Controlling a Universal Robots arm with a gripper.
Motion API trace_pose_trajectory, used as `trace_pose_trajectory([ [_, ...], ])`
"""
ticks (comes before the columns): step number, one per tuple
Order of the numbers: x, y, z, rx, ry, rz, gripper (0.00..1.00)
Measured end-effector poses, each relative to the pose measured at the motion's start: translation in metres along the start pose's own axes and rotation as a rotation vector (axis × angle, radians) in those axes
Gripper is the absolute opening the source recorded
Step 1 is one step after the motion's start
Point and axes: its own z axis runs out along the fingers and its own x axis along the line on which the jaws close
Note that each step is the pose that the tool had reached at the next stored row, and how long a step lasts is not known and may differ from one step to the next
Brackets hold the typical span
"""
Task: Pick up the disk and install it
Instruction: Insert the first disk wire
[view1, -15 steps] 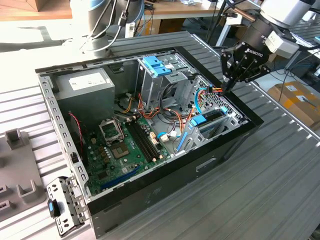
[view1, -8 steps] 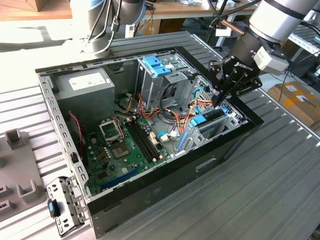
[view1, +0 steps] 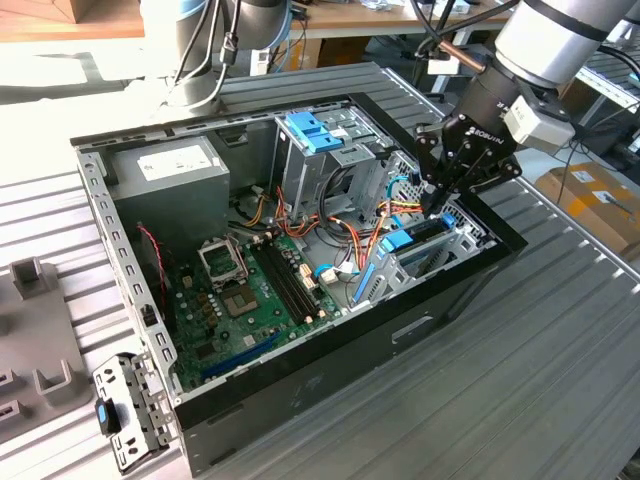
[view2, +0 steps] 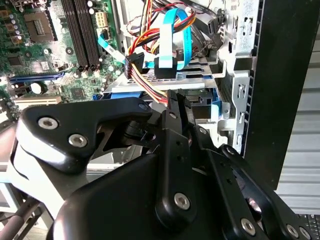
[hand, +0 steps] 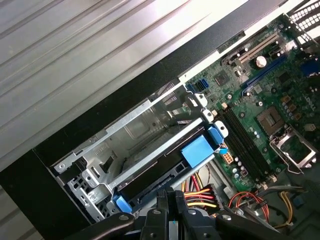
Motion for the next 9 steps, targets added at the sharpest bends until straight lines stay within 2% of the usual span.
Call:
trace_pose_trajectory([
  [6,-0.0001,0.0000,0.0000,0.0011,-0.0004,0.011,0.17],
  [8,0.0000,0.0001,0.0001,0.0040,-0.0015,0.037,0.17],
  [9,0.0000,0.0000,0.0003,0.0072,-0.0028,0.067,0.17],
])
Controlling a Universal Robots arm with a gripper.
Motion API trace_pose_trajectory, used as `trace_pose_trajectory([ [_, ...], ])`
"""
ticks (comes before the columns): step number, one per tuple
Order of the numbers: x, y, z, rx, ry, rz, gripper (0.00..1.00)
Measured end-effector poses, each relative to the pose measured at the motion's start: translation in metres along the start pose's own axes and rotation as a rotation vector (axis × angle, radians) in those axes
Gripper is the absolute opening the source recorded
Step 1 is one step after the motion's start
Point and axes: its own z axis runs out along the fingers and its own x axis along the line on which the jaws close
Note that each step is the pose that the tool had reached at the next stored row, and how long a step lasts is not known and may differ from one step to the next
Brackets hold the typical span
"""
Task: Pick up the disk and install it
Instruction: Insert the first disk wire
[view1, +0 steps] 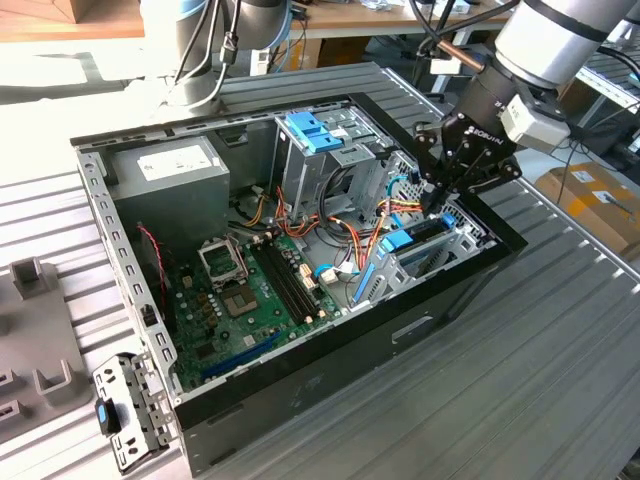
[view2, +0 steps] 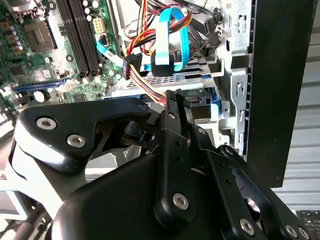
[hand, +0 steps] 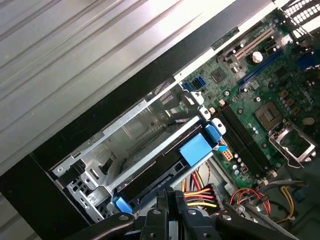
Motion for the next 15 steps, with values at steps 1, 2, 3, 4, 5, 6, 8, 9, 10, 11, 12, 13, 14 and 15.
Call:
trace_pose_trajectory([
  [1,0.0000,0.0000,0.0001,0.0032,-0.0012,0.030,0.17],
  [2,0.0000,0.0000,0.0002,0.0049,-0.0019,0.046,0.17],
  [3,0.0000,0.0000,0.0003,0.0071,-0.0027,0.066,0.17],
  [4,0.0000,0.0000,0.0004,0.0093,-0.0035,0.086,0.17],
  [5,0.0001,0.0000,0.0005,0.0109,-0.0042,0.101,0.17],
  [6,0.0001,0.0000,0.0006,0.0130,-0.0050,0.120,0.17],
  [8,0.0001,0.0000,0.0008,0.0165,-0.0063,0.153,0.17],
  [9,0.0001,-0.0001,0.0009,0.0181,-0.0069,0.168,0.17],
  [10,0.0001,-0.0001,0.0010,0.0199,-0.0076,0.184,0.17],
  [11,0.0001,0.0000,0.0011,0.0215,-0.0082,0.199,0.17],
  [12,0.0001,-0.0001,0.0012,0.0240,-0.0092,0.222,0.17],
  [13,0.0001,-0.0001,0.0013,0.0254,-0.0097,0.236,0.17],
  [14,0.0002,-0.0001,0.0014,0.0270,-0.0103,0.250,0.17],
  [15,0.0002,-0.0001,0.0015,0.0287,-0.0110,0.266,0.17],
])
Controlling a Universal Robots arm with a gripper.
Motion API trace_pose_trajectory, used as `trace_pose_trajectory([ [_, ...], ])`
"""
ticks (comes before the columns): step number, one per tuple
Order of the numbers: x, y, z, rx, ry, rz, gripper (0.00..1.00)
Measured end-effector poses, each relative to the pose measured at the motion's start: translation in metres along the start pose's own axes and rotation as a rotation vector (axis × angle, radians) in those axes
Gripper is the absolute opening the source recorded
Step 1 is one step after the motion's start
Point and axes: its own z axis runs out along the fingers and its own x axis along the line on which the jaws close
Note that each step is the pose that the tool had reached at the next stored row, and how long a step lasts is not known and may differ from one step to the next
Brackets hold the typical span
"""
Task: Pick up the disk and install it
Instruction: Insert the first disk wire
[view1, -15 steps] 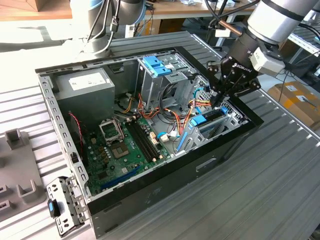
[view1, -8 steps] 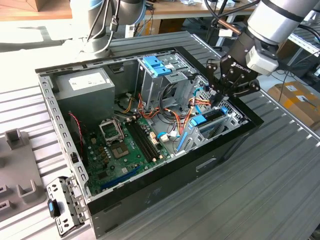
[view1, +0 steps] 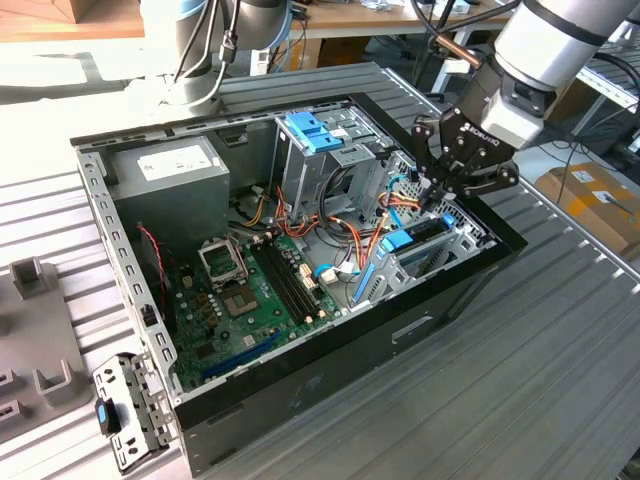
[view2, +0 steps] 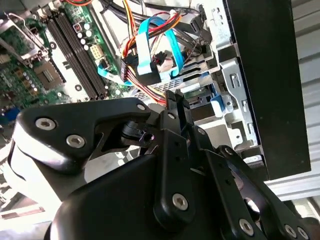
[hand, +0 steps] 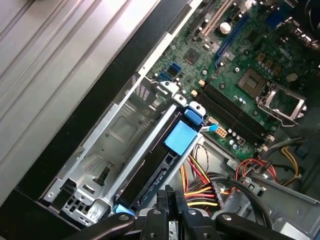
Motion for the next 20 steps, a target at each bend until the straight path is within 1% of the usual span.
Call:
trace_pose_trajectory([
  [7,0.0001,0.0000,0.0005,0.0096,-0.0036,0.090,0.17],
  [8,0.0001,0.0000,0.0007,0.0118,-0.0045,0.110,0.17],
  [12,0.0001,0.0000,0.0010,0.0174,-0.0066,0.161,0.17],
  [13,0.0001,0.0000,0.0012,0.0198,-0.0076,0.184,0.17],
  [15,0.0001,-0.0001,0.0014,0.0228,-0.0088,0.211,0.17],
  [19,0.0002,-0.0001,0.0021,0.0330,-0.0126,0.306,0.17],
  [20,0.0003,-0.0001,0.0024,0.0362,-0.0139,0.335,0.17],
])
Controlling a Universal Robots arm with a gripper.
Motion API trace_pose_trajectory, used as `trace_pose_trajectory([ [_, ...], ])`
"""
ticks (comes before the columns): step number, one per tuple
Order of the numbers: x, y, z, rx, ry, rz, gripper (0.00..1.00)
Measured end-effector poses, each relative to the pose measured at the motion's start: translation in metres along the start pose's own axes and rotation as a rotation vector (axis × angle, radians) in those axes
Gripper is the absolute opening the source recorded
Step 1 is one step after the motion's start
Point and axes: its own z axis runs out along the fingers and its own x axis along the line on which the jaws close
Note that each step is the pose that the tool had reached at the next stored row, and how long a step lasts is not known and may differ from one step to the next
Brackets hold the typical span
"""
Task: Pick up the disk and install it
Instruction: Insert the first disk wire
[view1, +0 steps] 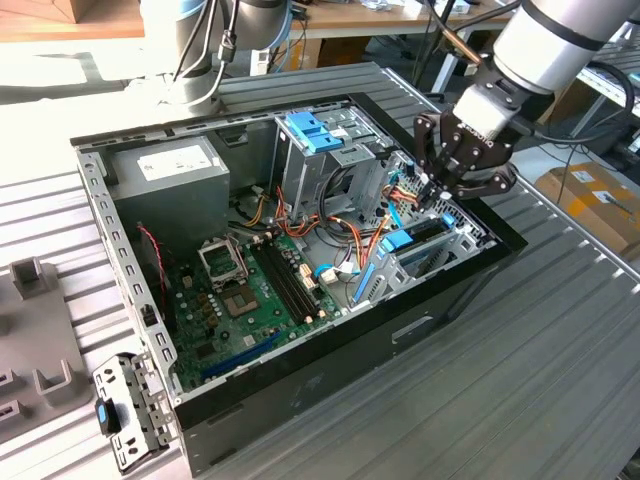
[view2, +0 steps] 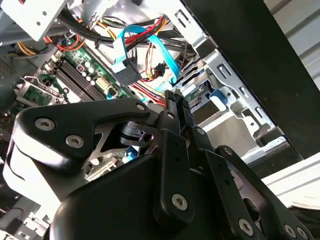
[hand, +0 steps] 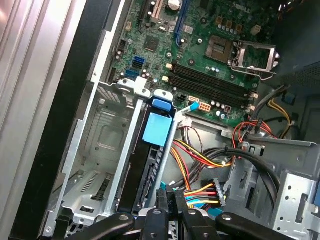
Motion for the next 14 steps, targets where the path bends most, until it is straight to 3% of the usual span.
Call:
trace_pose_trajectory([
  [7,0.0001,-0.0001,0.0012,0.0123,-0.0048,0.115,0.17],
  [14,0.0003,-0.0001,0.0027,0.0275,-0.0105,0.255,0.17],
])
